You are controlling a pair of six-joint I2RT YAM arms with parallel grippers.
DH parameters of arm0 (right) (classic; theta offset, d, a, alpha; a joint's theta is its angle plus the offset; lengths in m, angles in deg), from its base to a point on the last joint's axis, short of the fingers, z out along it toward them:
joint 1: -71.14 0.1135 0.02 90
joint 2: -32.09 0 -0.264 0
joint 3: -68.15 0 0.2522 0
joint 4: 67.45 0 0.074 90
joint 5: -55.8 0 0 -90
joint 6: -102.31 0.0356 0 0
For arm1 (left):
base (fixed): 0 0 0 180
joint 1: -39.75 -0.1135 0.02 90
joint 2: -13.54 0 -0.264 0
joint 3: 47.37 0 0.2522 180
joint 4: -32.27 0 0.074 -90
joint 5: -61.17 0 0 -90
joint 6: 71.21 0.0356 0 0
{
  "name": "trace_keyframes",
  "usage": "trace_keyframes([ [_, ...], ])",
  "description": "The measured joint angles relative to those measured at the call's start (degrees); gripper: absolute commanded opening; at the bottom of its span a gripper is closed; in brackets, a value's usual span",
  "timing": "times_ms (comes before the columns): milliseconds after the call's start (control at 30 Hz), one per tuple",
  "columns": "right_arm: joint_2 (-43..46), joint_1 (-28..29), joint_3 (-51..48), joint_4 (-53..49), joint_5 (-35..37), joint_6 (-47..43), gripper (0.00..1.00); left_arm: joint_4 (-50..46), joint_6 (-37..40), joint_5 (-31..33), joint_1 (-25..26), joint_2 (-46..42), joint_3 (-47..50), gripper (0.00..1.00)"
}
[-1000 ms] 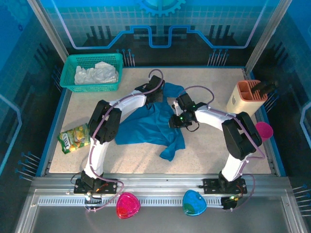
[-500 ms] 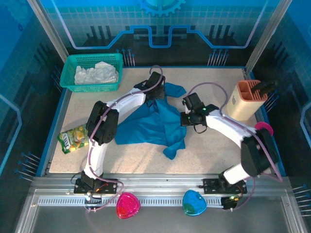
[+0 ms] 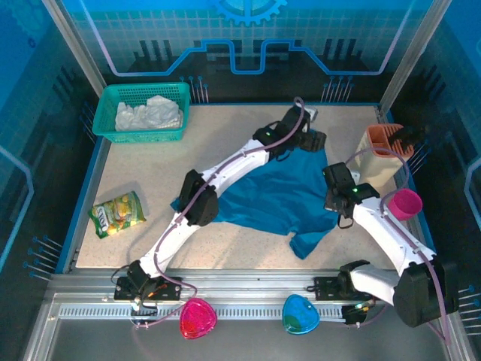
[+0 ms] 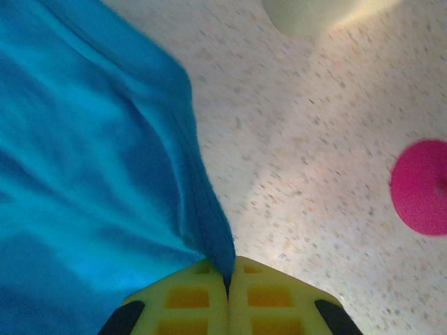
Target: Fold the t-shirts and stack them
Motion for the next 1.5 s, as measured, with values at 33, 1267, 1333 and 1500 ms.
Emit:
trace_keyframes([
  [33,0.07,-0.61,-0.37,-0.17,-0.02,0.20,0.00,-0.04,0.09,-0.17,0.22,1.07,0.00,0.99],
  [1267,-25.29,19.04,27.26,4.87,-25.31,-13.27,0.39,-13.25,-33.64,4.57,-35.06,-71.84,100.30,0.43],
  [1333,-26.53,20.06,27.65,4.87,-25.90,-13.60,0.37,-11.58,-35.17,2.43,-37.31,-71.93,102.99,0.41],
  [1500,-27.17,20.76,27.63,4.85,-26.91,-13.66,0.35,-5.64,-37.31,-2.19,-38.82,-68.91,105.13,0.37],
])
